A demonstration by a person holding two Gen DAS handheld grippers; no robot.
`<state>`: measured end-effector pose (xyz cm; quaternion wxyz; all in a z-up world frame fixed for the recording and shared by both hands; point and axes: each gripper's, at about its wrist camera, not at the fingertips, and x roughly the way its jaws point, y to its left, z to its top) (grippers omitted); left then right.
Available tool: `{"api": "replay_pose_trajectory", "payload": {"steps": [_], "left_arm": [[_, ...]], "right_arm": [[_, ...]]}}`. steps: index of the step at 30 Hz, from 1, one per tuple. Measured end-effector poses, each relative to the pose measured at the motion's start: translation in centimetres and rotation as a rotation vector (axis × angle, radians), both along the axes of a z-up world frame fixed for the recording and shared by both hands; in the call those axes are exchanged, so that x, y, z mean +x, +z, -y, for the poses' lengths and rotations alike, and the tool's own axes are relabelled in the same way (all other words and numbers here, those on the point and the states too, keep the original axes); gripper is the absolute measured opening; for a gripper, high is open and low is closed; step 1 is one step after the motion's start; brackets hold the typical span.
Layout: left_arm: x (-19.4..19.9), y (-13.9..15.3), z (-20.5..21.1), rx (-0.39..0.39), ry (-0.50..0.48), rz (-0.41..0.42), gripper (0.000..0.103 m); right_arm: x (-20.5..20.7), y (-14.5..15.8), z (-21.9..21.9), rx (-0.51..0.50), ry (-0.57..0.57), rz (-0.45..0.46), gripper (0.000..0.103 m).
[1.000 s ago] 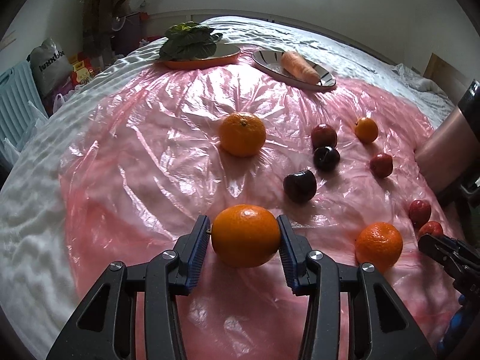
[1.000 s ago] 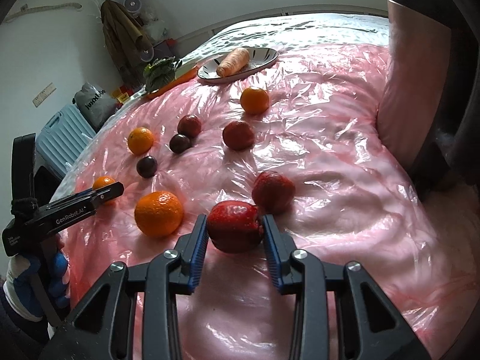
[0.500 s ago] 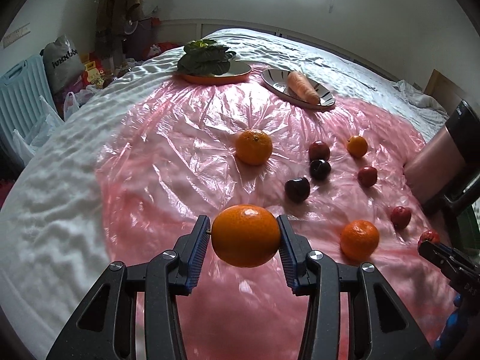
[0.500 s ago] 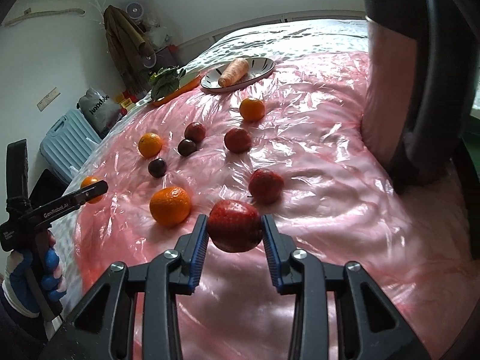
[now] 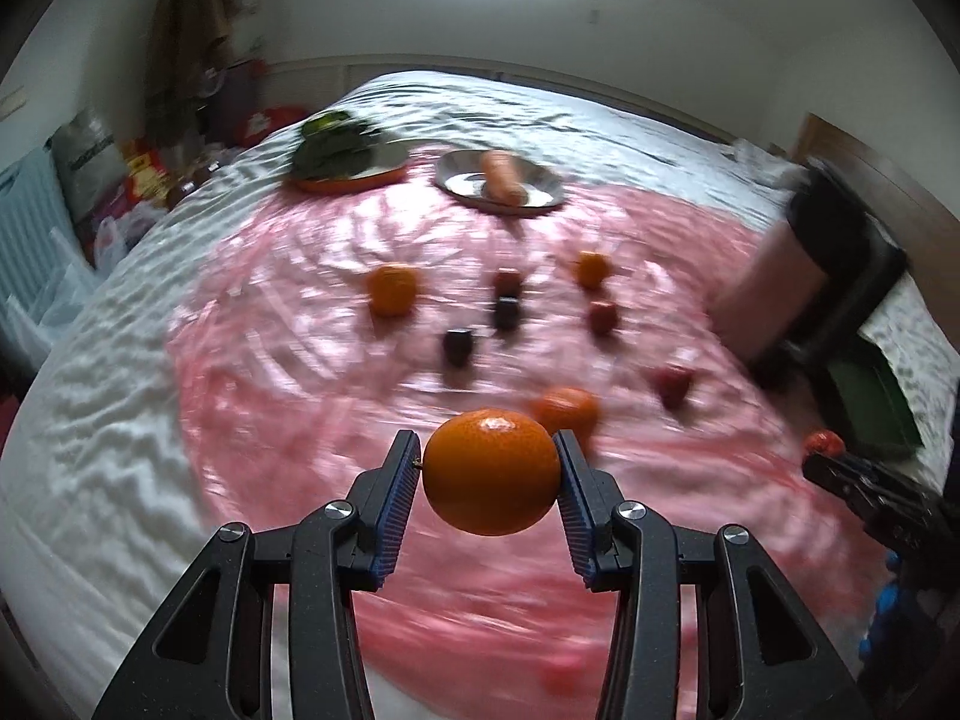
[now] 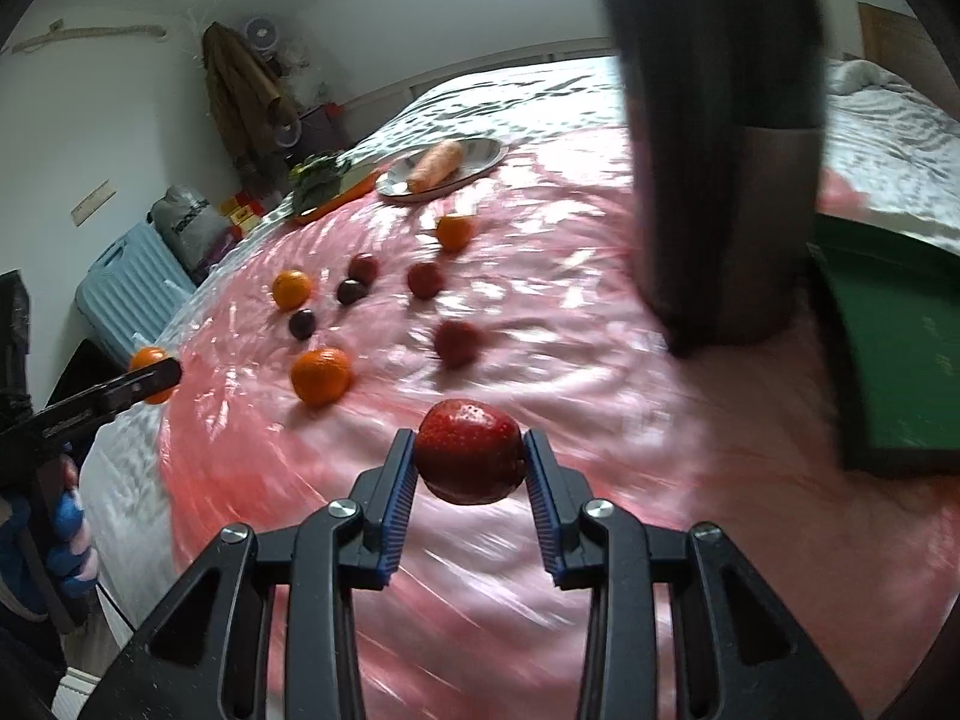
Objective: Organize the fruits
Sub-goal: 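Carry the orange and apple in both tools over the green tray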
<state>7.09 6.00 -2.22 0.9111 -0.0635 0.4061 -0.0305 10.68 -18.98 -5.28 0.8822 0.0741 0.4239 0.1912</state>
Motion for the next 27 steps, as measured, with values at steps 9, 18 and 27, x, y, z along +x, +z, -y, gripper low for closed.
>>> {"api": "replay_pose_trajectory", "payload": {"steps": [9, 18, 27], "left_arm": [[-0.8, 2.6, 13.2, -0.069, -0.261, 0.008, 0.04], [1.2, 3.4, 26.2, -0.118, -0.46, -0.004, 0.04], [5.7, 1.6, 35.6, -0.08, -0.558, -0.052, 0.04]], "right_arm": [[-1.6, 1.2, 10.3, -0.054, -0.147, 0.02, 0.057], [-0.6, 1.9, 20.4, -0.098, -0.279, 0.039, 0.057], [2.2, 0.8, 26.5, -0.13, -0.357, 0.019, 0.057]]}}
